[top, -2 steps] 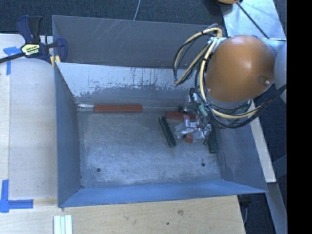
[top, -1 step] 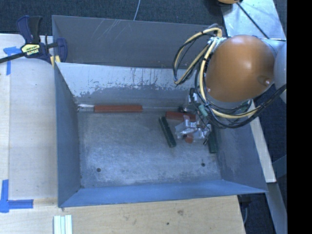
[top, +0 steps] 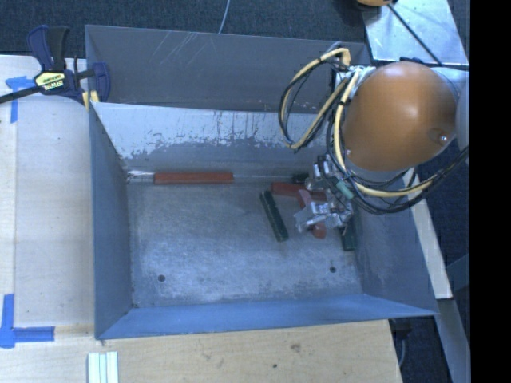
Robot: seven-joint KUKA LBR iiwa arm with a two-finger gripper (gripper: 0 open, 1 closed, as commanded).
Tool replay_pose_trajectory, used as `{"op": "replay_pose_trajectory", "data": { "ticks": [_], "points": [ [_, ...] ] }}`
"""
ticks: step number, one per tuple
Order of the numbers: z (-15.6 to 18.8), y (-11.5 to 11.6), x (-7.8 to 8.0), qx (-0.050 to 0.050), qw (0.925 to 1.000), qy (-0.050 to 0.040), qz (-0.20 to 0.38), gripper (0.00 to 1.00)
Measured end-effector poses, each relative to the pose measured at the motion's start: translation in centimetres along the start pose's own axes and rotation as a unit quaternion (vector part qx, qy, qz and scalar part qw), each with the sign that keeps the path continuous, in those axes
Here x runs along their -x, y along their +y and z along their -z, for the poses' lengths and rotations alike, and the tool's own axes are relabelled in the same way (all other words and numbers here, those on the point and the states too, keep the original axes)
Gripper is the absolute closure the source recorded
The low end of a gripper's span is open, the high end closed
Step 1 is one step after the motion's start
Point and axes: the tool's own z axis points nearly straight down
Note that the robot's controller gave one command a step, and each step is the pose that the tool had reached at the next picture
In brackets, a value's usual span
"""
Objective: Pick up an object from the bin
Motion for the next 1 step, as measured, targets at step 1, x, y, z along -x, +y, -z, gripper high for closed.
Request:
{"op": "replay_pose_trajectory", "data": {
  "ticks": [1],
  "points": [
    [4.28,0.57,-0.6,0.003,0.9949,-0.0012,0.101,1.0]
  ]
}}
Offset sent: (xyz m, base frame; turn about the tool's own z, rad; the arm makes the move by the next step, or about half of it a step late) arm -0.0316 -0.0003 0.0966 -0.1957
